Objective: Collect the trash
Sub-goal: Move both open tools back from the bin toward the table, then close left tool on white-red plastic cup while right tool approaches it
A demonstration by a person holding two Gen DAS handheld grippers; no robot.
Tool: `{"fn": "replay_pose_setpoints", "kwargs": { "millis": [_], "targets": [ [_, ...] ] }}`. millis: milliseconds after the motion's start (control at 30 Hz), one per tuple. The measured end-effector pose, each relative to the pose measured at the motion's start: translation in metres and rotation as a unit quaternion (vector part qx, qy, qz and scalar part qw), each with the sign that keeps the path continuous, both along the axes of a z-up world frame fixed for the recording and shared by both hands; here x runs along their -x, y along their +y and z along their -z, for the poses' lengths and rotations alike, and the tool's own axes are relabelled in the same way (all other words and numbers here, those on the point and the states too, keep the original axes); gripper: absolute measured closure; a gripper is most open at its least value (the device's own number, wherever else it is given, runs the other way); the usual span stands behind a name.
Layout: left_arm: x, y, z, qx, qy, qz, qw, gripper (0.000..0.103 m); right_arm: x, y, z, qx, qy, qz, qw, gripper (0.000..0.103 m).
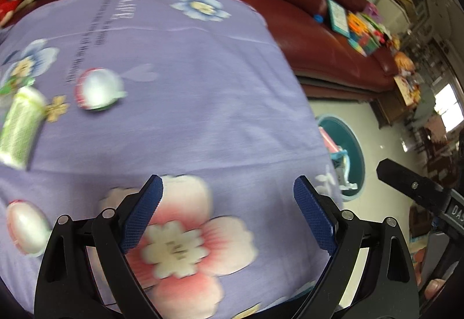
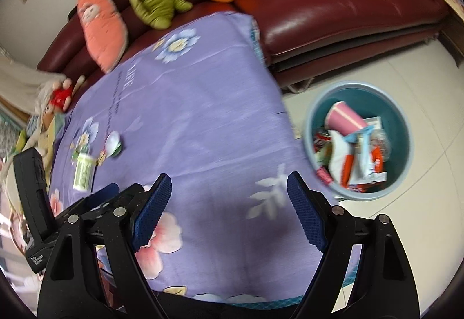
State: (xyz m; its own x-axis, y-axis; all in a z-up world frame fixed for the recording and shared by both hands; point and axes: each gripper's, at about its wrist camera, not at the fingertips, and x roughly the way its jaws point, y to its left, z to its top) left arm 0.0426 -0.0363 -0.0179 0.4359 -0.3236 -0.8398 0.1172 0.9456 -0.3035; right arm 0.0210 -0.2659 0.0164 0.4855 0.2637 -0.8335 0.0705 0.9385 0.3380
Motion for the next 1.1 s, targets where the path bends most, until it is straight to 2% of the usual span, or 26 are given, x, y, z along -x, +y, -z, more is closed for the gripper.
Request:
{"fn": "replay_pose_setpoints", "kwargs": {
  "millis": [267, 433, 600, 800, 833, 900, 967, 1033, 1100],
  "targets": [
    [0.024, 0.082, -0.006, -0.003, 0.006, -0.070, 0.9975, 0.011, -0.007, 0.071, 0.004, 0.005, 0.017, -0.068, 0.998, 0.025],
    [0.044, 0.135, -0.006, -0.009, 0.011, -0.115, 0.9933, 0.011, -0.004, 0.107, 0.003, 0.007, 0.012, -0.105, 0.994, 0.025],
    [0.066, 0.188, 0.005, -0.011, 0.014, -0.165, 0.9862, 0.011, -0.001, 0.137, 0.015, 0.006, 0.025, -0.135, 0.991, 0.025],
    [0.074, 0.215, 0.025, -0.006, 0.033, -0.194, 0.9804, 0.012, 0.001, 0.162, 0.026, 0.010, 0.037, -0.161, 0.986, 0.025],
    [0.074, 0.215, 0.027, -0.008, 0.034, -0.197, 0.9799, 0.014, 0.001, 0.163, 0.027, 0.011, 0.037, -0.163, 0.986, 0.025],
    [0.073, 0.211, 0.029, -0.011, 0.034, -0.191, 0.9809, 0.026, 0.001, 0.166, 0.028, 0.015, 0.038, -0.166, 0.985, 0.025],
    [0.071, 0.202, 0.031, -0.020, 0.032, -0.175, 0.9838, 0.046, 0.000, 0.166, 0.031, 0.018, 0.041, -0.167, 0.985, 0.025],
    [0.068, 0.193, 0.035, -0.032, 0.032, -0.157, 0.9865, 0.060, -0.002, 0.166, 0.033, 0.020, 0.043, -0.165, 0.985, 0.025],
    [0.065, 0.187, 0.041, -0.035, 0.036, -0.145, 0.9882, 0.061, -0.005, 0.165, 0.035, 0.020, 0.045, -0.162, 0.986, 0.025]
  ]
}}
